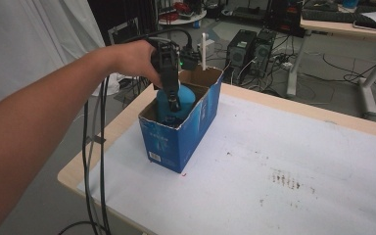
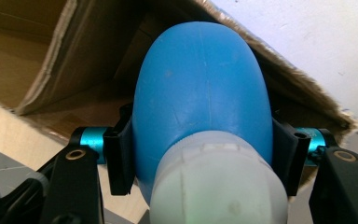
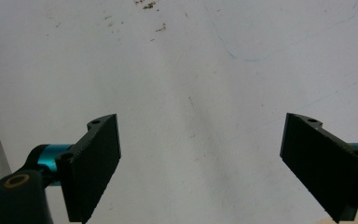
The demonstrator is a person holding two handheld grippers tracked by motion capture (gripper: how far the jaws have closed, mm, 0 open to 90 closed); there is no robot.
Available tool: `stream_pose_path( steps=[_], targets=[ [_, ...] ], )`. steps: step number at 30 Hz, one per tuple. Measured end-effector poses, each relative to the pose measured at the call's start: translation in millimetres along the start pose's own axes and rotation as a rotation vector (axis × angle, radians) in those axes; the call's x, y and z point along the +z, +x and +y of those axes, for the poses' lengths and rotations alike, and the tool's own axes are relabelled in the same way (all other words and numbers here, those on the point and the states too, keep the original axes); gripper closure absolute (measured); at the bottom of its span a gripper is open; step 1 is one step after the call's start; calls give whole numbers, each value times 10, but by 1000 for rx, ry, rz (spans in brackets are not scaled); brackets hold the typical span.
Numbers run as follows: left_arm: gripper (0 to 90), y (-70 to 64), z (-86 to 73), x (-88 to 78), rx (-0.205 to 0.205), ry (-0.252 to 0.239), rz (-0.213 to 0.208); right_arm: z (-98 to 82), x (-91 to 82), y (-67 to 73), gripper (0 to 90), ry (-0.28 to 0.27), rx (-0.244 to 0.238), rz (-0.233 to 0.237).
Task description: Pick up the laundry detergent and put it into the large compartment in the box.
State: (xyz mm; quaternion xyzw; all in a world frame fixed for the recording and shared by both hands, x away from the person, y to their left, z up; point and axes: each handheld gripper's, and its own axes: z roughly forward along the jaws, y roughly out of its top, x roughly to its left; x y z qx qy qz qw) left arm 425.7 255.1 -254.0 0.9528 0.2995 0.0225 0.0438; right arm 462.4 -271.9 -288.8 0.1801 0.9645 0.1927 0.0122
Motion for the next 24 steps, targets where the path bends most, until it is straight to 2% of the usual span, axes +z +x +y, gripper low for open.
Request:
stream_pose_path(
  steps=[11,24],
  targets=[
    [377,41,-37,218,-9,10,-23,1,19,-5,114,10,2,0],
    [374,59,-39,241,-18,0,-25,9,32,8,114,14,3,-1]
  ],
)
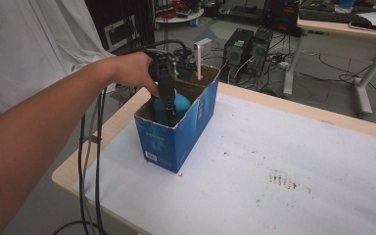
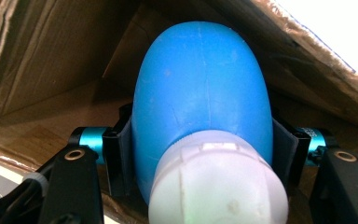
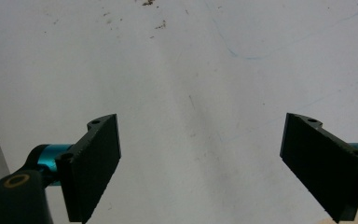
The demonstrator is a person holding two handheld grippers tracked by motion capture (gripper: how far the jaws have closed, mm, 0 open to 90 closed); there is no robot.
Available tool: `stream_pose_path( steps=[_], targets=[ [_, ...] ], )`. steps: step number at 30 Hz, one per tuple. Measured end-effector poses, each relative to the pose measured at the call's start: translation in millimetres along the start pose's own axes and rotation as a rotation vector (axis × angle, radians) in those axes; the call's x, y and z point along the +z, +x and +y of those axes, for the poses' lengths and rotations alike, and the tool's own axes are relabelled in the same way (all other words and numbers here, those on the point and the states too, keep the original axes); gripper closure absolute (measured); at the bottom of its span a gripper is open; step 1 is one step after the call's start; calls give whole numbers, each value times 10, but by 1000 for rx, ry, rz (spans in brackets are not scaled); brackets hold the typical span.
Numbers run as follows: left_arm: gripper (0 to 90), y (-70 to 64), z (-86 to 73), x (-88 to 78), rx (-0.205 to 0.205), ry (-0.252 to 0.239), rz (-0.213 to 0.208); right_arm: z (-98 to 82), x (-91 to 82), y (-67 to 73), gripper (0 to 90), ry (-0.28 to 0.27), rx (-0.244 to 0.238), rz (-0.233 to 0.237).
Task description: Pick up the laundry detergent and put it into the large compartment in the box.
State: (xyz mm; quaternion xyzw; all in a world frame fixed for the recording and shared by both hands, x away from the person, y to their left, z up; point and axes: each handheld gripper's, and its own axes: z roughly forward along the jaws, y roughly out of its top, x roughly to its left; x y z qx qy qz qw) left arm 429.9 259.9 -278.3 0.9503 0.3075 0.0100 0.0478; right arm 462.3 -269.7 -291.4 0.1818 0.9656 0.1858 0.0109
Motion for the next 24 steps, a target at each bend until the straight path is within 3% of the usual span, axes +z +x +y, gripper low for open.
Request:
stream_pose_path(
  steps=[9,17,20,21,24],
  targets=[
    [249,9,-46,-135,-53,-58,6,-14,-20,17,115,-9,-3,-6],
    [246,-29,-77,-376,-82,-103,41,-7,-14,47,114,-6,-10,-5],
    [236,-75,-76,-508,-93,-129,73,-11,-32,56,114,-12,-9,-5],
    [189,-97,-72,-545,-95,-132,84,-13,-37,57,115,-13,-9,-7],
    [176,-191,-43,-634,-57,-109,98,-20,-40,63,114,-12,-8,-8]
  ],
)
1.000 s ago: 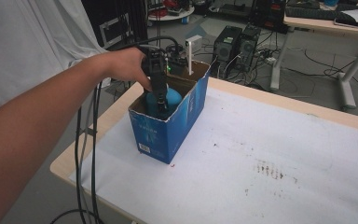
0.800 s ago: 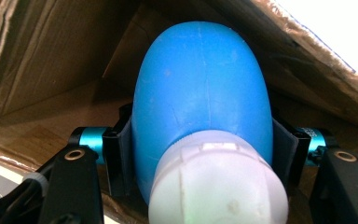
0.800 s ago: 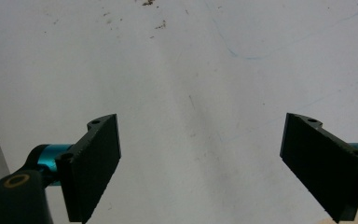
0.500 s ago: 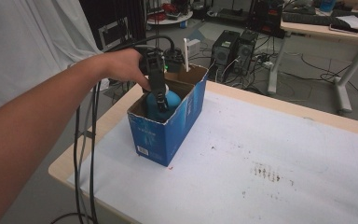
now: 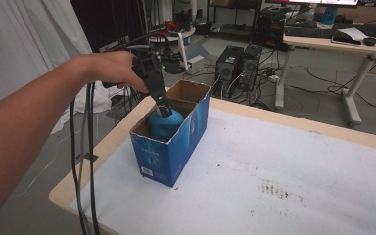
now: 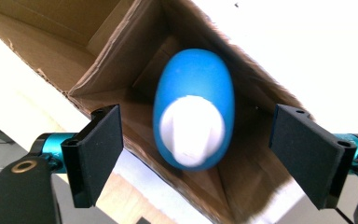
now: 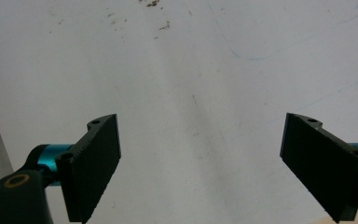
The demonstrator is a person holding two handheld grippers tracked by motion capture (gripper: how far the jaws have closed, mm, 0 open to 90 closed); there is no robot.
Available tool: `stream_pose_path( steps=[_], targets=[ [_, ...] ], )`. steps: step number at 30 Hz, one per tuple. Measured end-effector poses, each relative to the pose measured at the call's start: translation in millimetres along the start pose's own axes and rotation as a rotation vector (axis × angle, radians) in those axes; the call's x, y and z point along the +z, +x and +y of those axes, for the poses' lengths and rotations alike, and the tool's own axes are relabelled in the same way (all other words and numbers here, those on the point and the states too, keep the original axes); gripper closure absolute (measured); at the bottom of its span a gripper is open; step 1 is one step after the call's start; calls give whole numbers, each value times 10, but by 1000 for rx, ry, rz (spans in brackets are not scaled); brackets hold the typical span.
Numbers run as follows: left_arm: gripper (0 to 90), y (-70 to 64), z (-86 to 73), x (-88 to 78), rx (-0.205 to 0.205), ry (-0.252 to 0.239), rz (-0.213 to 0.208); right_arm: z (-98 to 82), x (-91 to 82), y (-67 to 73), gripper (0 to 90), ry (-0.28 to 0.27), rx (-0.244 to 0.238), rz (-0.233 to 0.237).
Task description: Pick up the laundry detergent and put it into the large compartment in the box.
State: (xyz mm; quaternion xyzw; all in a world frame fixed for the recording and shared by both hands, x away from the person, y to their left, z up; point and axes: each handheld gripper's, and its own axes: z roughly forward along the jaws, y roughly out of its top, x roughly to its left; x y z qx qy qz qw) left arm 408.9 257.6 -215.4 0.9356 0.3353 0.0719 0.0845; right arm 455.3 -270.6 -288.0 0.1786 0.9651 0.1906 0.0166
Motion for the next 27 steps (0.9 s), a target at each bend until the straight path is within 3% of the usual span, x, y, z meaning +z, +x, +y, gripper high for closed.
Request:
stream_pose_path(
  steps=[2,5,14,24,27],
  targets=[
    [176,-51,42,-69,30,12,6,3,-7,6,114,-2,-1,0],
    [176,-121,121,-172,33,-13,43,13,-17,24,114,-7,-1,-1],
    [176,-356,383,-398,119,-55,22,10,-59,67,114,-19,-5,-9],
    [176,-649,729,-432,205,-104,-7,-5,-115,108,114,-33,-10,-18],
    [176,-727,842,-419,218,-105,8,-4,-126,118,115,-39,-13,-22]
  ],
)
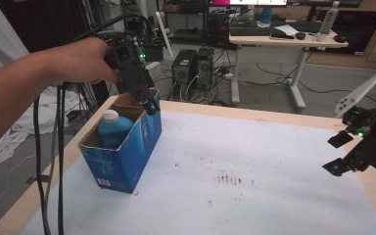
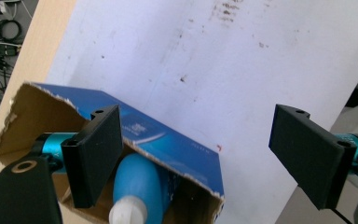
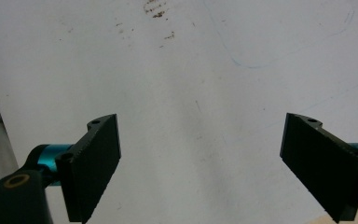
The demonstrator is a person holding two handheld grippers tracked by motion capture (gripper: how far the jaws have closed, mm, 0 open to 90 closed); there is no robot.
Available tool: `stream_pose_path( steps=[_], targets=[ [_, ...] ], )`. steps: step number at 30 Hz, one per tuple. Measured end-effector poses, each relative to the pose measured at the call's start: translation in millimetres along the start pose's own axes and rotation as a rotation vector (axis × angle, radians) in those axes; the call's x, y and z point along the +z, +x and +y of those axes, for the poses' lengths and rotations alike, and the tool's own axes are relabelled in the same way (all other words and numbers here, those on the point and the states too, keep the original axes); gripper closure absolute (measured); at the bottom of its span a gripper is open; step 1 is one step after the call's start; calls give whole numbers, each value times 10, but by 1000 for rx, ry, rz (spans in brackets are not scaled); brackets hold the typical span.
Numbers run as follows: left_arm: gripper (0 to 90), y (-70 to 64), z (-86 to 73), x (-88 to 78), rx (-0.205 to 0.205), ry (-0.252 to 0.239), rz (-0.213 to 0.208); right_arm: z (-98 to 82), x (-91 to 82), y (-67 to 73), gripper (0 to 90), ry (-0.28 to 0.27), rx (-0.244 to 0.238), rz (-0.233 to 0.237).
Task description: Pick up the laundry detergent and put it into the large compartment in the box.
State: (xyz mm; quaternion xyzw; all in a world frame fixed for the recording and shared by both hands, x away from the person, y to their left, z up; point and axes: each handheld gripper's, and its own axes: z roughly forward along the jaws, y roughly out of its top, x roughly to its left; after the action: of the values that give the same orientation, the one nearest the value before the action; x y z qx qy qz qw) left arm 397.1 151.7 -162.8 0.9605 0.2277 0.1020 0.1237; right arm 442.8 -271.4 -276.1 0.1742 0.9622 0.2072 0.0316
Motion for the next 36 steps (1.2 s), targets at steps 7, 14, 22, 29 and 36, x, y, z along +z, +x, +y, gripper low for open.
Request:
stream_pose_path(
  steps=[7,14,22,29,36],
  targets=[
    [136,-87,246,30,36,-39,-18,-8,-23,12,115,-2,3,-6],
    [16,-138,399,142,48,-27,-34,-5,-23,15,114,-8,0,-5],
    [16,-204,566,254,82,-29,-63,6,-21,20,115,-11,-1,-2],
    [16,-271,728,368,104,-29,-115,21,-9,25,114,-10,-3,-1],
    [16,-344,851,493,130,-23,-152,20,-13,32,114,-12,-10,-1]
  ],
)
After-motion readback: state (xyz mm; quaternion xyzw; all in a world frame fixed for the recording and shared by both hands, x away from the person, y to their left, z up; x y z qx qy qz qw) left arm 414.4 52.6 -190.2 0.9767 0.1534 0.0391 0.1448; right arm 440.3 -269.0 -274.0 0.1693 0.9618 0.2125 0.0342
